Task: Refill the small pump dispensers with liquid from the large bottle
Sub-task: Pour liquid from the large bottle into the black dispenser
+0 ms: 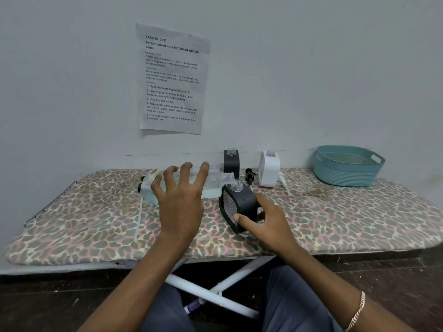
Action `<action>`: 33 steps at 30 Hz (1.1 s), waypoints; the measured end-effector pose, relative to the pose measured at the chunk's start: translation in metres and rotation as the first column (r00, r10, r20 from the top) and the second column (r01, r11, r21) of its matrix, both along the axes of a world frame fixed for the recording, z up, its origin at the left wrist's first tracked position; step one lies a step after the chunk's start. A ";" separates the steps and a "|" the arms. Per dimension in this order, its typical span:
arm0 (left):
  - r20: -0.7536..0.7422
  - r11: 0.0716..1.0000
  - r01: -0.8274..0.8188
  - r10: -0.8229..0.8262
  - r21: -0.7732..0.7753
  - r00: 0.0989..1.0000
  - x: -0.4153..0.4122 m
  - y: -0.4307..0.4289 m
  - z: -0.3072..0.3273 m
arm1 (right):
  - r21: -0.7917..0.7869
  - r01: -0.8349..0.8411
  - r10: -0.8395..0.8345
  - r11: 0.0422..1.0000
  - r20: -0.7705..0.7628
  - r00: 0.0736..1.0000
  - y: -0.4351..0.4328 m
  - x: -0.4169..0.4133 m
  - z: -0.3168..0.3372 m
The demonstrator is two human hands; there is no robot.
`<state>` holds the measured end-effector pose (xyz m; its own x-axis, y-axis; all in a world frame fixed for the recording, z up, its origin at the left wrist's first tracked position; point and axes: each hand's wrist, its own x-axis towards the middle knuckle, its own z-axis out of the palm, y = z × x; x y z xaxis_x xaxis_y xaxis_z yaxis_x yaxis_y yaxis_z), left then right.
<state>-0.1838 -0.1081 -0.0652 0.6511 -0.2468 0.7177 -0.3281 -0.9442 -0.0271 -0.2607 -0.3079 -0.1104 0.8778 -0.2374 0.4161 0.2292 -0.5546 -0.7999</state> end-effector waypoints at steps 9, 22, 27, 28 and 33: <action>-0.004 1.000 -0.002 0.002 -0.005 1.000 0.000 0.000 0.000 | 0.019 -0.015 0.015 1.000 0.000 1.000 -0.001 0.000 -0.001; 0.003 1.000 -0.001 0.001 -0.006 1.000 0.001 -0.001 0.000 | 0.025 -0.021 0.021 0.999 0.005 1.000 -0.001 0.000 -0.002; 0.010 1.000 -0.007 0.007 -0.002 1.000 0.000 0.000 0.000 | 0.029 -0.027 0.027 0.999 0.010 1.000 -0.001 0.001 -0.002; 0.011 1.000 -0.008 0.008 -0.001 1.000 0.000 0.000 0.000 | 0.030 -0.027 0.027 0.999 0.011 1.000 -0.001 0.000 -0.002; 0.009 1.000 -0.008 0.008 -0.001 1.000 0.000 0.000 0.000 | 0.032 -0.032 0.032 0.999 0.012 0.999 -0.001 0.000 -0.002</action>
<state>-0.1840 -0.1085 -0.0651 0.6466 -0.2414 0.7236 -0.3205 -0.9468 -0.0294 -0.2606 -0.3089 -0.1123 0.8803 -0.2225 0.4189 0.2558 -0.5211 -0.8143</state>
